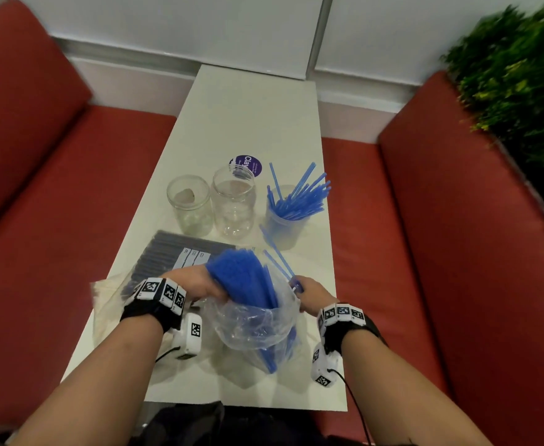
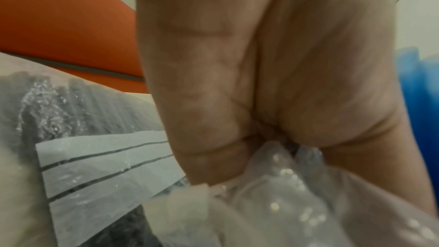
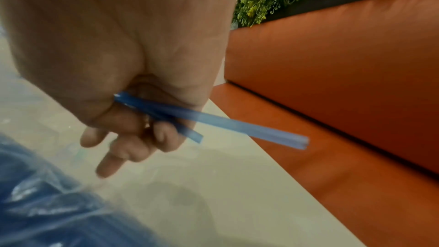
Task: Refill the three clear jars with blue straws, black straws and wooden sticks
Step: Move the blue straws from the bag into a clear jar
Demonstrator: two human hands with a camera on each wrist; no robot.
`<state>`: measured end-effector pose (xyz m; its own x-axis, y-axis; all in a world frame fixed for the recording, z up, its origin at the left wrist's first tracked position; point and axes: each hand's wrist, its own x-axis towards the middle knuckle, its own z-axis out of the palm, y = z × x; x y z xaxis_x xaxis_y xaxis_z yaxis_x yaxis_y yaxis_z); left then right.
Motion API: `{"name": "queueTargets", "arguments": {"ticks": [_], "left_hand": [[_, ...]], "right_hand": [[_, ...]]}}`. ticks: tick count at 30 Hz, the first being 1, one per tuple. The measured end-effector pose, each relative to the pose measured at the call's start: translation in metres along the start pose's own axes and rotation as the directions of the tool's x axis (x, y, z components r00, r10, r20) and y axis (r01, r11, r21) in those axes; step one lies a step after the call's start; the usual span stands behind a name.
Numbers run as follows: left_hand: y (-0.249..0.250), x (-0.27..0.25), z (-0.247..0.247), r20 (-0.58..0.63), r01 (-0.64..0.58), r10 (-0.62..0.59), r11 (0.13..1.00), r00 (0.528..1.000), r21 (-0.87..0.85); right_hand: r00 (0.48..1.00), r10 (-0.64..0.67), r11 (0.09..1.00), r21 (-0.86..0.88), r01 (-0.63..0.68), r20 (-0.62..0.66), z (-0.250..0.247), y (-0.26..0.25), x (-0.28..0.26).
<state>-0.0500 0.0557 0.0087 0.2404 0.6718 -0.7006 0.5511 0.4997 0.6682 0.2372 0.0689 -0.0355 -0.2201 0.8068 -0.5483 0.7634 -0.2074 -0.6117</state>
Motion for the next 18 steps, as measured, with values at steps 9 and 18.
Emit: {"name": "queueTargets", "arguments": {"ticks": [9, 18], "left_hand": [[0.006, 0.01, 0.004, 0.003, -0.034, 0.034, 0.999, 0.999, 0.036], [0.011, 0.008, 0.0, 0.004, -0.054, 0.054, 0.997, 0.999, 0.062]], "right_hand": [[0.912, -0.188, 0.899, 0.31, 0.309, -0.365, -0.022, -0.045, -0.011], [0.839, -0.172, 0.598, 0.623, 0.505, -0.516, -0.051, -0.106, -0.031]]}}
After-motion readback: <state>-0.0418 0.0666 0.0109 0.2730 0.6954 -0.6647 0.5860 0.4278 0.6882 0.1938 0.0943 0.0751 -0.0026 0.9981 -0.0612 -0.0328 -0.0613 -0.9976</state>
